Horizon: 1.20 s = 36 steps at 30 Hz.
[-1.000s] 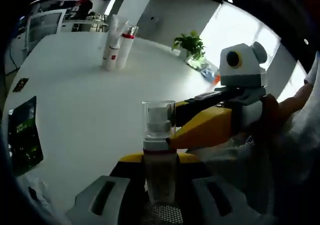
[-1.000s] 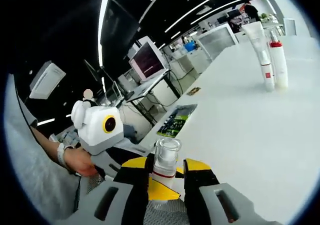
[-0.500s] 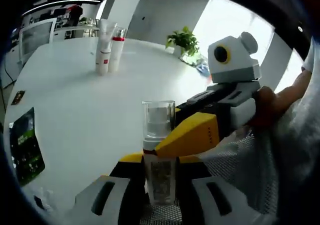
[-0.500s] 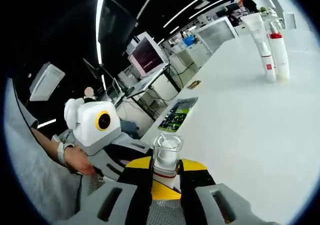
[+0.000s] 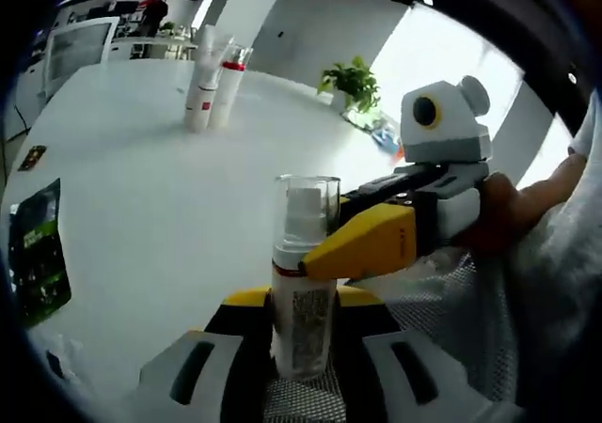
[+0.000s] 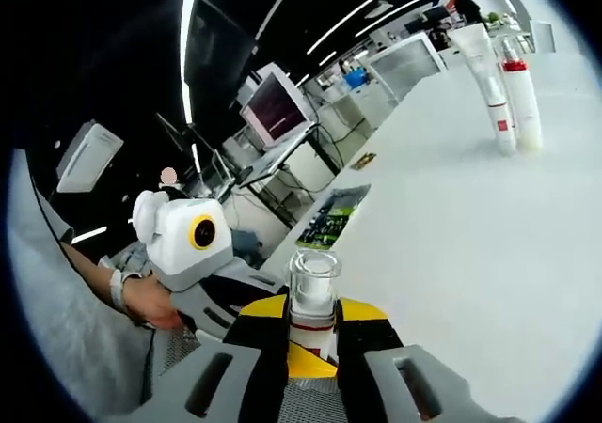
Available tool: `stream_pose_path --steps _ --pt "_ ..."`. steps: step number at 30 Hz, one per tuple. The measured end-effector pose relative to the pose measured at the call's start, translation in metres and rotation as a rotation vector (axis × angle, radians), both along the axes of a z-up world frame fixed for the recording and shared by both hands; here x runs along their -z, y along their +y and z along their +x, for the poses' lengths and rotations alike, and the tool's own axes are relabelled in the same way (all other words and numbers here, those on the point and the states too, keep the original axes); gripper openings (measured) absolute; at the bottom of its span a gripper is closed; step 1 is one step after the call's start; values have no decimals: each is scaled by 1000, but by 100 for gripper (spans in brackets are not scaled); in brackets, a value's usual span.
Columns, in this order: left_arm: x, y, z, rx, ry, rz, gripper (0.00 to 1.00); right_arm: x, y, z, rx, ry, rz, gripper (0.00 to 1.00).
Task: Arrange the skincare products in the storage area until every visible bottle or jar stands upright without overlapping.
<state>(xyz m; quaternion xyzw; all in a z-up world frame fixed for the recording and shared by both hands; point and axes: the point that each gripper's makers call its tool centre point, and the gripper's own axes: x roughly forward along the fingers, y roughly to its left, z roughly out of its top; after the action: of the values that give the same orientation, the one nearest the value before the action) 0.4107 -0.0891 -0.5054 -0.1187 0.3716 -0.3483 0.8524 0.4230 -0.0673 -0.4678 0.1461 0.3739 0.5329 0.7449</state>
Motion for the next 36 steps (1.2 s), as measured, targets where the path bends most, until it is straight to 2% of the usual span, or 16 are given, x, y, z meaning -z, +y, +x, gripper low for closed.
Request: stream_pose_path --steps 5,6,8,11,16,18,20,24,28,34,36 --pt "0 -1 -1 2 7 -6 20 -2 -1 2 20 20 21 12" --pt "0 -1 -2 7 11 -2 20 -2 0 2 19 19 21 13" --pt "-1 1 -1 16 -18 37 19 -2 1 3 23 13 21 13" --pt "1 3 -2 11 -1 38 19 0 2 2 31 37 21 13" --pt "3 4 -2 10 3 52 19 2 3 0 21 38 13 14" --pt "0 4 0 5 -7 47 19 7 4 -5 -8 49 -14 15" --pt "1 5 0 8 -11 53 19 6 6 -6 -14 25 -27 15" --pt "0 4 0 8 -15 47 19 6 4 -5 -11 35 -18 14" --pt "-2 3 2 9 -35 47 20 4 3 -5 -14 18 -18 13" --pt "-2 2 3 0 -32 21 20 3 2 -4 -16 4 -26 13" --pt "-2 1 2 -8 -13 0 20 3 2 -4 -18 -1 -28 13"
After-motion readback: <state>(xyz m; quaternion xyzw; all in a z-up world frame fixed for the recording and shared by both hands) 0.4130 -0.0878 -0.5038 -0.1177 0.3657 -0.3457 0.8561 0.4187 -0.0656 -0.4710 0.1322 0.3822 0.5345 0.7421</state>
